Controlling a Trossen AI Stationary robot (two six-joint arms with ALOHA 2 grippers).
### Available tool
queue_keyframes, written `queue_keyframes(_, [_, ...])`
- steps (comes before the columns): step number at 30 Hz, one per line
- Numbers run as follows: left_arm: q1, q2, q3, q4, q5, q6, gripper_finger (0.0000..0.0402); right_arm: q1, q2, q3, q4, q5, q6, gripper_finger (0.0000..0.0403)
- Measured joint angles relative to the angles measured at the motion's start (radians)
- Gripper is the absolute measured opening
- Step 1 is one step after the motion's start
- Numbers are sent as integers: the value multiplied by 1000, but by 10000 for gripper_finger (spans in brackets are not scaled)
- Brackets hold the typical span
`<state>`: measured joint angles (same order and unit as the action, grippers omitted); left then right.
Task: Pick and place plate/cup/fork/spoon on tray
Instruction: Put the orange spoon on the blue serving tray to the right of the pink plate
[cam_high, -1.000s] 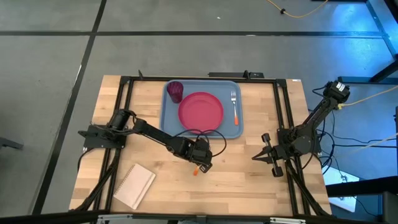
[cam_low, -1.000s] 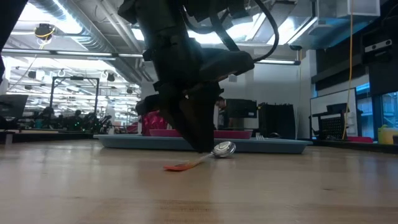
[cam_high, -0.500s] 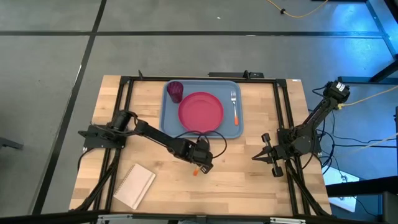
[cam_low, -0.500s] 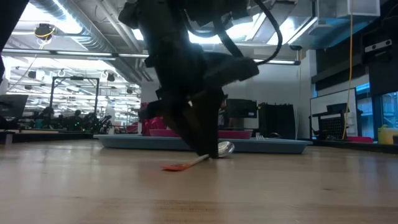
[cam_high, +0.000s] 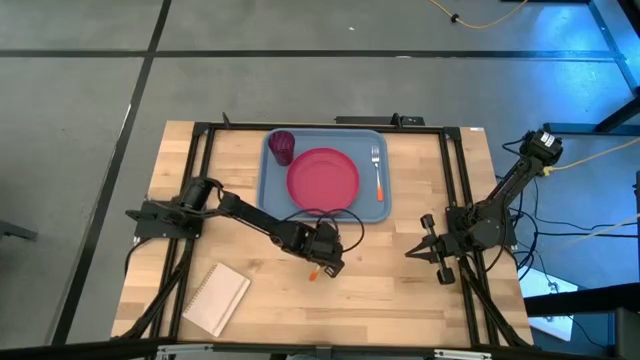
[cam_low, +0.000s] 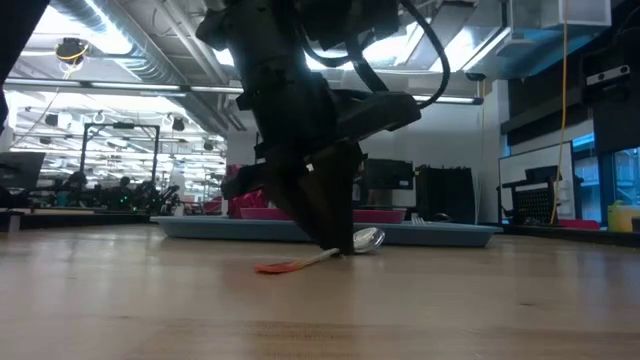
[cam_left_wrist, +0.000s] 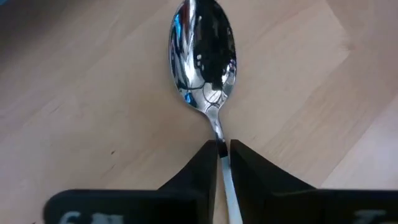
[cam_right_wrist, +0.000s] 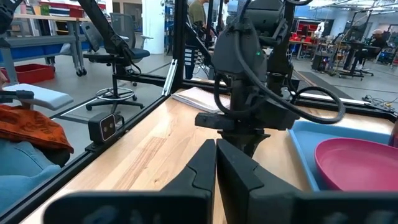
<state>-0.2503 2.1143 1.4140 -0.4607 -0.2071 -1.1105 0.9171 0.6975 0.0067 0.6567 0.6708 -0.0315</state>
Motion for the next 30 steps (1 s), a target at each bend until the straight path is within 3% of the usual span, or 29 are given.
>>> queue_keyframes(4, [9,1,0,-3,18,-10,9,0,0,0,0,0,0,19])
queue_keyframes(10, [9,5,37,-41,-4,3,4,0,0,0,0,0,0,19])
queue_keyframes(17, [42,10,236,-63,-125,195,2,0,0,0,1,0,0,19])
queue_keyframes(23, [87,10,352,-11,-124,359,1,0,0,0,2,-1,2,19])
queue_keyframes(30, [222,19,353,62,-109,300,1,0,0,0,4,-1,4,19])
